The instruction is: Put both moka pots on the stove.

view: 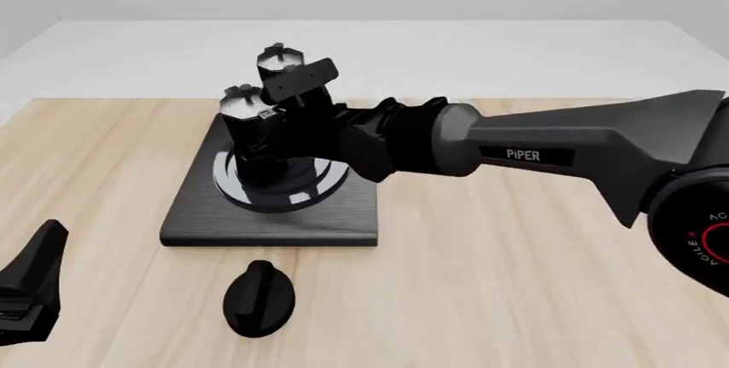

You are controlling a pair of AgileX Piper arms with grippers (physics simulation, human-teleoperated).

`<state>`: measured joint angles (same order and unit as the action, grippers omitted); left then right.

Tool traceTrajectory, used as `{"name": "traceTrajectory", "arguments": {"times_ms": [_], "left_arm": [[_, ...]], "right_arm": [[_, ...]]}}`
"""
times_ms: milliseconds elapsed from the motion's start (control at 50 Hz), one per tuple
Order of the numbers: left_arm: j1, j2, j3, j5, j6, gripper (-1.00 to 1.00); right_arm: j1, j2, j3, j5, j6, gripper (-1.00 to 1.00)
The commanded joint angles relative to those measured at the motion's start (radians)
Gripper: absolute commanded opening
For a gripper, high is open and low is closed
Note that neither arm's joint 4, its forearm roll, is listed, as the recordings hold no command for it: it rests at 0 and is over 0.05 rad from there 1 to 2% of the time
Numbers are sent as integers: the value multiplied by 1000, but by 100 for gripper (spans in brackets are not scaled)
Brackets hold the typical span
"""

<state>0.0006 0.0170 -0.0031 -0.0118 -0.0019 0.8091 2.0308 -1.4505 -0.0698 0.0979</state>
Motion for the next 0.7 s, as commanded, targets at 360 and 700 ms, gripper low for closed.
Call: {"name": "traceTrajectory", "arguments": {"times_ms": [360, 700], "left_arm": [[0, 0, 0, 0, 0, 100], [0, 0, 0, 0, 0, 100]], "right_arm": [[10, -27, 37, -34, 27, -100], [25, -22, 39, -34, 53, 100]]}}
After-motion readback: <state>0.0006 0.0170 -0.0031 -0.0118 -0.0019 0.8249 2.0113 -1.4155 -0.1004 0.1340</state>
